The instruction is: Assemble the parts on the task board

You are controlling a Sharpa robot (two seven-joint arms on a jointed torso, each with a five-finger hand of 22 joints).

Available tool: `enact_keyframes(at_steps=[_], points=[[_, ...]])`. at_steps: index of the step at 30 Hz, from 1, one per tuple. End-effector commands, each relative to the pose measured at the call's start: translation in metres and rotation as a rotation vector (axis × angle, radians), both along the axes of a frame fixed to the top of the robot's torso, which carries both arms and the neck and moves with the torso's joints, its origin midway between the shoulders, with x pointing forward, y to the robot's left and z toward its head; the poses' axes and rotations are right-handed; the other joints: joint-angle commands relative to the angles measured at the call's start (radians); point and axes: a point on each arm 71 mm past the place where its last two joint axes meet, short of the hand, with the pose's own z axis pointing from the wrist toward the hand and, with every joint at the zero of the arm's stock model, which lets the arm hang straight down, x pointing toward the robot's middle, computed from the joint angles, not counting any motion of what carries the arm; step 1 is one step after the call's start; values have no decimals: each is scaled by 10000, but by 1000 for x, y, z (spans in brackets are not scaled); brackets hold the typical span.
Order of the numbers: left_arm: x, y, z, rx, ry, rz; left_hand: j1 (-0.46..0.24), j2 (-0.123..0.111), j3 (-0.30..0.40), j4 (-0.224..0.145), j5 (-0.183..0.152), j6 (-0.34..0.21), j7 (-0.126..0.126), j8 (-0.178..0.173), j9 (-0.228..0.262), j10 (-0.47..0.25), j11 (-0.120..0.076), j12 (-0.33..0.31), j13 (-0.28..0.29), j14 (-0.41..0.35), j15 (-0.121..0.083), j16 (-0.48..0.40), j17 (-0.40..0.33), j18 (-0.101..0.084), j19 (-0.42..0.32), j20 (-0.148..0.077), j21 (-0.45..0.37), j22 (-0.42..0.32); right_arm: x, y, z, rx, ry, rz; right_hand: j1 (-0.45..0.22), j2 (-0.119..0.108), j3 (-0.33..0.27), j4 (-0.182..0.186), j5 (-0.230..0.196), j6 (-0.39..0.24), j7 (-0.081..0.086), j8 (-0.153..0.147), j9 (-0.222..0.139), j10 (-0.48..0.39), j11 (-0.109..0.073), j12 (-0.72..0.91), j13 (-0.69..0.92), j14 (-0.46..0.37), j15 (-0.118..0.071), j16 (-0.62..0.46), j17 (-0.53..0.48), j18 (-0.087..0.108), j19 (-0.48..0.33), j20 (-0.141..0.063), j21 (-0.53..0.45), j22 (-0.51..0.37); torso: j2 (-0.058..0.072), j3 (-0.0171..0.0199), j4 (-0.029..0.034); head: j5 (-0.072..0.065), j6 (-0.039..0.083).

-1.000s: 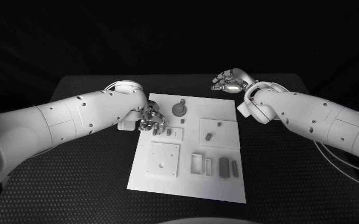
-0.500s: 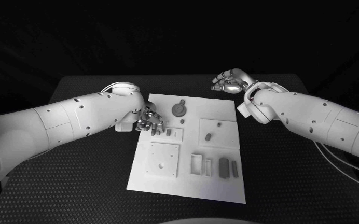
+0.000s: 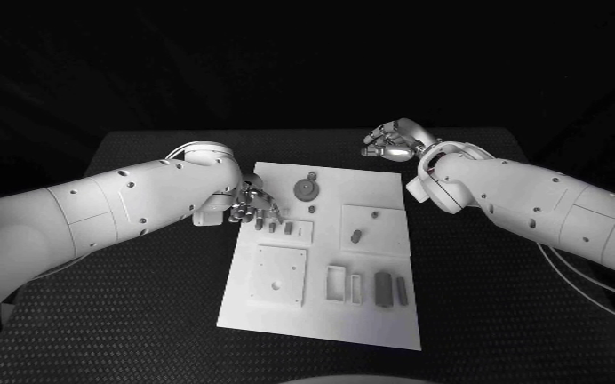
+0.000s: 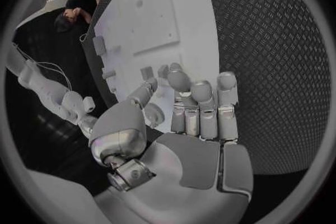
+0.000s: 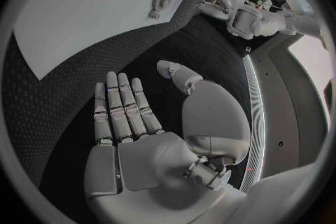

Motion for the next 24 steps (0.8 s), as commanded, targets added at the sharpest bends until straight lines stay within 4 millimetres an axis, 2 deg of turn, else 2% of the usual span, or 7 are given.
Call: enact_keyframes(at_steps=[1,7,10,15,17,21,24], points=[[0,0,4,-621,-59,339,-145,-29,-180,0,-37,-100,-3,-44,17,-72,23,-25,14,-73,9,-28,-4,137,-95,-1193,-46,147,-1,1,0,-5,6,143,11,30,-13,-55,51,-86,327,64,-14,45,2,-36,5,-14,67,-13,-11,-127,-72,28,-39,10,2,2,-1,-7,27],[11,6,25,-2447,-637,1417,-90,-71,-273,-28,-34,-460,125,-235,23,-474,144,-236,-50,-437,-4,-262,-104,120,-342,-1162,-218,109,0,-1,0,-23,0,87,7,29,-14,-53,58,-87,327,64,-15,45,3,-37,5,-14,68,-12,-12,-128,-73,28,-39,11,1,8,1,-22,77],[16,6,36,-3985,-1111,2043,478,358,-232,-516,-21,-1492,537,-679,-122,-1573,528,-993,-370,-1388,382,-1046,-446,-133,-1160,-882,-817,-52,-1,-2,0,-26,1,78,5,28,-15,-53,61,-87,327,64,-15,45,3,-39,5,-15,68,-12,-13,-128,-74,28,-39,12,-7,14,19,-54,123],[18,-3,46,-5199,-2392,1615,2693,481,66,-1322,352,-2610,1222,-1137,-663,-2839,1270,-2730,-1352,-2465,1488,-2728,-1204,-232,-2395,165,-1992,-459,0,-3,0,-31,-6,63,8,27,-13,-55,65,-88,327,65,-16,46,2,-40,5,-14,68,-12,-13,-128,-74,27,-38,13,-3,7,8,-88,268],[18,-8,51,-5507,-3041,1081,3755,215,142,-1459,578,-2866,1296,-1257,-876,-3346,1530,-3343,-1742,-2779,1781,-3170,-1422,-232,-2853,466,-2316,-528,0,-4,0,-39,-6,40,8,26,-13,-56,66,-88,327,65,-16,45,2,-41,5,-15,68,-12,-13,-128,-75,27,-39,13,9,-3,-1,-106,300],[12,-21,55,-5943,-4937,-863,5411,0,207,-1505,1007,-3058,1365,-1381,-1218,-3709,1877,-4226,-2349,-2639,1815,-3287,-1487,-232,-2781,513,-2377,-514,0,-5,0,-48,-14,3,10,24,-12,-58,68,-89,327,65,-17,44,3,-43,5,-15,67,-12,-14,-128,-76,26,-39,14,12,3,-7,-119,360],[5,-29,54,-6159,-6076,-2358,6321,-135,332,-1475,559,-2981,1283,-1478,-1595,-3482,1965,-4889,-2854,-2489,1817,-3396,-1540,-232,-2609,534,-2467,-536,1,-4,-1,-43,-14,13,11,25,-11,-58,69,-89,327,65,-17,44,2,-44,5,-15,67,-12,-14,-129,-76,26,-39,15,7,12,-10,-136,399]])
